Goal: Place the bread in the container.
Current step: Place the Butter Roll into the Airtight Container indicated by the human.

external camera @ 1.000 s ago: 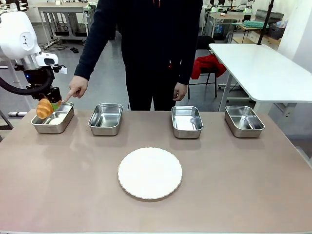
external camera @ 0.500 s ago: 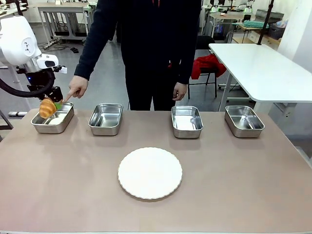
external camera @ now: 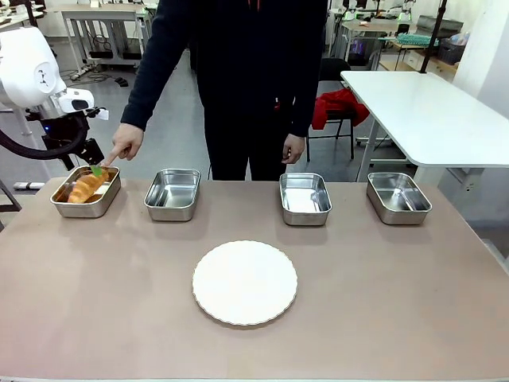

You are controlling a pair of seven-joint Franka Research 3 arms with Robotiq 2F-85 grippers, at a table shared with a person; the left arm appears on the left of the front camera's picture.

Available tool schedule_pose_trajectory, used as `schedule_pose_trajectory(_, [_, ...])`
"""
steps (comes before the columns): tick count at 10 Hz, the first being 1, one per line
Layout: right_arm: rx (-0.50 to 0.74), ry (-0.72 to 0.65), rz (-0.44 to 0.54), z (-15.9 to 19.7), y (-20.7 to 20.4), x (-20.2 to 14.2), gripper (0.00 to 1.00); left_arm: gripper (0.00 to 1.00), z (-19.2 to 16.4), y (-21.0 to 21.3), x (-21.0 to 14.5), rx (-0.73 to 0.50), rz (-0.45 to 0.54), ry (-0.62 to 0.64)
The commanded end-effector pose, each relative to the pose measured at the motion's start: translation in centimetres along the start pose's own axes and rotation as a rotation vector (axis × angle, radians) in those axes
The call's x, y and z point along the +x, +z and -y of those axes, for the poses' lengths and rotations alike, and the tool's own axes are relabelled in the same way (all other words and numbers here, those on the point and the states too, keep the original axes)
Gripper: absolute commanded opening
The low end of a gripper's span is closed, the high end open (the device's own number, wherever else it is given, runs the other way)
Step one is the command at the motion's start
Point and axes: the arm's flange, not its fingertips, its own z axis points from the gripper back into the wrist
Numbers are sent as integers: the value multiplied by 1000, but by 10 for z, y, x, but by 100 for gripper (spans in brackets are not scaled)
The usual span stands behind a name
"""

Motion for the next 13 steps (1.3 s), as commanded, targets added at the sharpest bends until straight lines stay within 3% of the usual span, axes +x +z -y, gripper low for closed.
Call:
schedule_pose_trajectory(1, [3,5,6,-1,1,1,100,100,-3,3,0,-30,19,-38])
schedule_pose_trajectory(10, [3,5,6,-1,1,1,100,100,0,0,0,-2,0,-13])
schedule_pose_trajectory(11, [3,5,6,-1,1,1,100,100,13,13,-14,-27,19,18])
schedule_pose_trajectory(13, [3,5,6,-1,1,1,100,100,52,46,-64,78,51,107])
